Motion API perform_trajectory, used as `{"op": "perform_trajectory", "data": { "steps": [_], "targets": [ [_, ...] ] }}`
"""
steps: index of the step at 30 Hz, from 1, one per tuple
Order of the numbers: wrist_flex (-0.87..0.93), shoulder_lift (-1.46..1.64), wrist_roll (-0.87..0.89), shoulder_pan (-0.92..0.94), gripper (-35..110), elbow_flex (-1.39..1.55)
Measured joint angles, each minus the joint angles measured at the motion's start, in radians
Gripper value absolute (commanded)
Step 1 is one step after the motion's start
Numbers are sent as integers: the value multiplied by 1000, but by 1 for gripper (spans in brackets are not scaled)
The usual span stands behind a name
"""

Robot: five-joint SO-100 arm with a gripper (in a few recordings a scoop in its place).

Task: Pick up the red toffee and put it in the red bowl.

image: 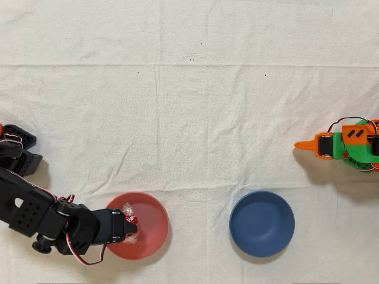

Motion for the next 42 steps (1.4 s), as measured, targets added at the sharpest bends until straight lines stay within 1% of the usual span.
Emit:
{"op": "perform_trajectory", "data": {
  "steps": [2, 10, 14, 17, 19, 26, 32, 35, 38, 42],
  "targets": [
    [-15, 2, 0, 0, 13, 26],
    [-43, 2, 0, 75, 25, 31],
    [-44, 2, 0, 83, 27, 31],
    [-44, 2, 0, 77, 26, 31],
    [-41, 2, 8, 77, 22, 31],
    [-29, 69, 166, 78, 1, 31],
    [-29, 199, 252, 78, 1, 31],
    [-11, 252, 288, 46, 1, 32],
    [-12, 347, 347, -12, 1, 87],
    [-57, 517, 443, -107, 1, 241]
  ]
}}
